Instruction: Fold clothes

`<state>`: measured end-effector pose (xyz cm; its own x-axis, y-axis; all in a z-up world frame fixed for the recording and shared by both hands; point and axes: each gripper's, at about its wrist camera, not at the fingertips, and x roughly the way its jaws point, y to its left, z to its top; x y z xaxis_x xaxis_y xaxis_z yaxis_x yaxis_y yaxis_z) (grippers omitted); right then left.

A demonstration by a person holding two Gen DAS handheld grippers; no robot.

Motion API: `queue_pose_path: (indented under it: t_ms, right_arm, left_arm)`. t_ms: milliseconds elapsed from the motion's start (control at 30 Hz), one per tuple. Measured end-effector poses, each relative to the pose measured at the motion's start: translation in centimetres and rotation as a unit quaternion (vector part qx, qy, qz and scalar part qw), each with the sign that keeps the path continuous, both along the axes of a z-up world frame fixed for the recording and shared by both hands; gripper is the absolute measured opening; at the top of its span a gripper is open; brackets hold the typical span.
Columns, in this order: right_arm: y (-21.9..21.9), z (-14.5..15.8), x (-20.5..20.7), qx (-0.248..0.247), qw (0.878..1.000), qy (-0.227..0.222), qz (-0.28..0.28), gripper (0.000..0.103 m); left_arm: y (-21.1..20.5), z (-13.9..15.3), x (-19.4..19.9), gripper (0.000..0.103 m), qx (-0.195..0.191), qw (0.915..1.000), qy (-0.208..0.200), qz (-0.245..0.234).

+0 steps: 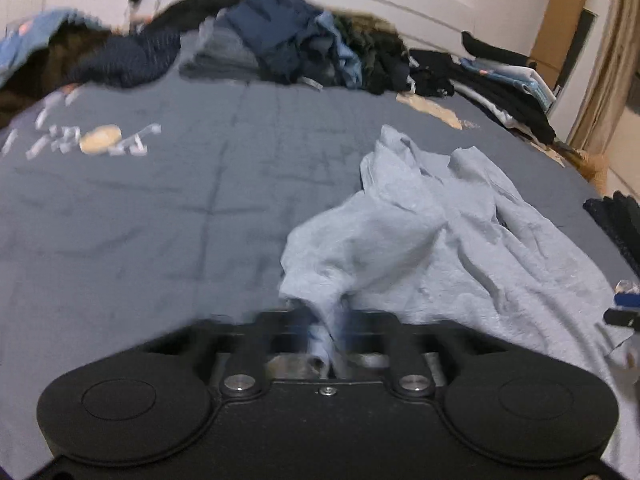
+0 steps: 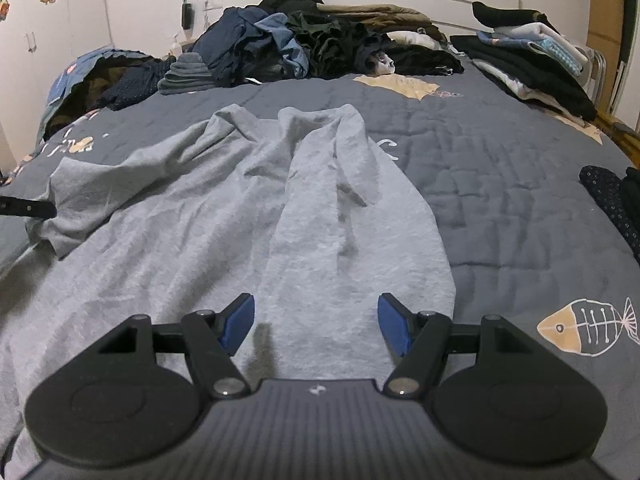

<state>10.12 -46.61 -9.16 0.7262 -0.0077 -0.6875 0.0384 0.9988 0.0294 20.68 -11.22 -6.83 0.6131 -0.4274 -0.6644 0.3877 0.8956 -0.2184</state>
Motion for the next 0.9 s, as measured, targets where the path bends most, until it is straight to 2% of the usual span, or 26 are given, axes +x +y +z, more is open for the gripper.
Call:
queue_pose_path:
  t_ms: [200,267,400,467,500,567,600,633,667,767,900]
  right_arm:
    - [-0.2,-0.3,0.0,-0.005,1.000,0.004,-0.005,0.067]
    - [-0.3,-0.4,0.0,-0.007,1.000,0.004,-0.005,0.067]
    - [-0.5,-0.4,-0.1,-0.010,1.000,0.000,-0.007,0.067]
    - [-0.8,-0.5,0.0,-0.011,1.000,0.000,-0.008,0.067]
    - [-0.9,-0.6,0.0,-0.014,1.000,0.002,-0.009,0.067]
    - [-1.1,-0.8,0.1,-0.019,1.000,0.008,-0.007,0.067]
    - [-1.1,-0.9,0.1,-0.021,1.000,0.011,-0.006,0.067]
    - [-1.1,-0.8,0.0,-0.024,1.000,0.011,0.000,0.067]
    - [-1.1,-0.8,-0.1,-0.026,1.000,0.011,0.006,0.067]
    - [-0.8,-0.4,-0.8,-0.042,0.998,0.006,0.040,0.067]
    - [0.1,-0.3,-2.0,-0.074,0.992,0.000,0.104,0.067]
  left_arm:
    - [1.6,3.4,0.6,0.006,0.012,0.9939,-0.096,0.053]
    - [2.6,4.9,1.6,0.006,0.024,0.9875,-0.130,0.086]
    - [3.6,5.9,3.2,0.006,0.045,0.9724,-0.175,0.147]
    - [3.4,5.1,3.9,0.010,0.059,0.9669,-0.173,0.179]
    - [3.2,4.7,4.3,0.012,0.066,0.9680,-0.162,0.180]
    - [2.6,4.0,4.6,0.025,0.082,0.9743,-0.133,0.162]
    - [2.4,4.0,4.3,0.038,0.088,0.9742,-0.134,0.159]
    - [2.2,4.0,3.9,0.056,0.094,0.9742,-0.135,0.155]
    - [2.3,4.3,3.4,0.067,0.088,0.9756,-0.135,0.149]
    - [2.6,5.2,1.2,0.068,0.054,0.9816,-0.136,0.123]
    - [1.7,5.7,-0.7,0.068,0.015,0.9913,-0.108,0.074]
